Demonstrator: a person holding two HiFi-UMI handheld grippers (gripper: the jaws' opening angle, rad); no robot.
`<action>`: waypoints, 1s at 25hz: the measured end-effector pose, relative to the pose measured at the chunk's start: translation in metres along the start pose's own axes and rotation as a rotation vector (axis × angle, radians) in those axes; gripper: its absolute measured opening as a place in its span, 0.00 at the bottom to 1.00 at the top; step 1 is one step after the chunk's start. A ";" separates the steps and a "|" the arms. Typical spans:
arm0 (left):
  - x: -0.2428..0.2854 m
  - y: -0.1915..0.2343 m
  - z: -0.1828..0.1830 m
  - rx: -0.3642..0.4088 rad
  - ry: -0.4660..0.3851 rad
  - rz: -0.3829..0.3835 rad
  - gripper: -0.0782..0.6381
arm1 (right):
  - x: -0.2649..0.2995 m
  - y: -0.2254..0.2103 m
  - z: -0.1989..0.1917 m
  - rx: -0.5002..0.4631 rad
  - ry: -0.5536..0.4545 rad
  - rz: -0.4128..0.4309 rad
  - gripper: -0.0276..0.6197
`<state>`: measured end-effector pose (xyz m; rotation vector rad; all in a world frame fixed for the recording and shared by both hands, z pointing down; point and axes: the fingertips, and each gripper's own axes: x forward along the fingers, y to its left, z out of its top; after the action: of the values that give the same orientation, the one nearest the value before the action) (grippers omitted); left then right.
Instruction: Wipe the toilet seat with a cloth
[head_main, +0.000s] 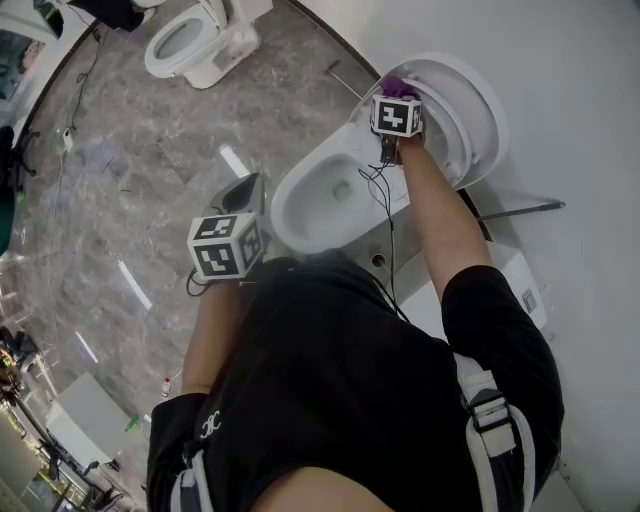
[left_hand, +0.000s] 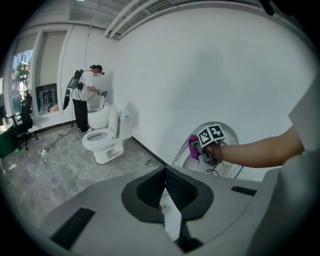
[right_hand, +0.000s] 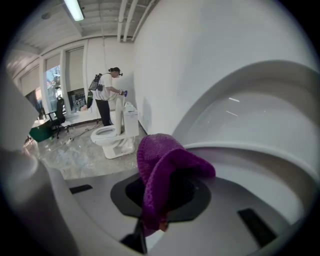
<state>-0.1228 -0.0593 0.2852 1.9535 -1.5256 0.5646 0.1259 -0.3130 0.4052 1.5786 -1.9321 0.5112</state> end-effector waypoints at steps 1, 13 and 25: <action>0.001 0.001 0.001 -0.005 0.000 0.002 0.11 | 0.000 0.002 -0.003 -0.028 -0.001 0.009 0.13; 0.006 -0.003 -0.024 -0.020 0.051 -0.032 0.11 | 0.009 0.026 -0.086 -0.197 0.166 0.013 0.13; 0.022 0.009 -0.034 -0.043 0.091 -0.027 0.11 | 0.035 0.034 -0.031 -0.130 0.024 -0.032 0.13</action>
<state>-0.1248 -0.0534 0.3255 1.8868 -1.4419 0.5966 0.0947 -0.3117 0.4536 1.5118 -1.8799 0.3817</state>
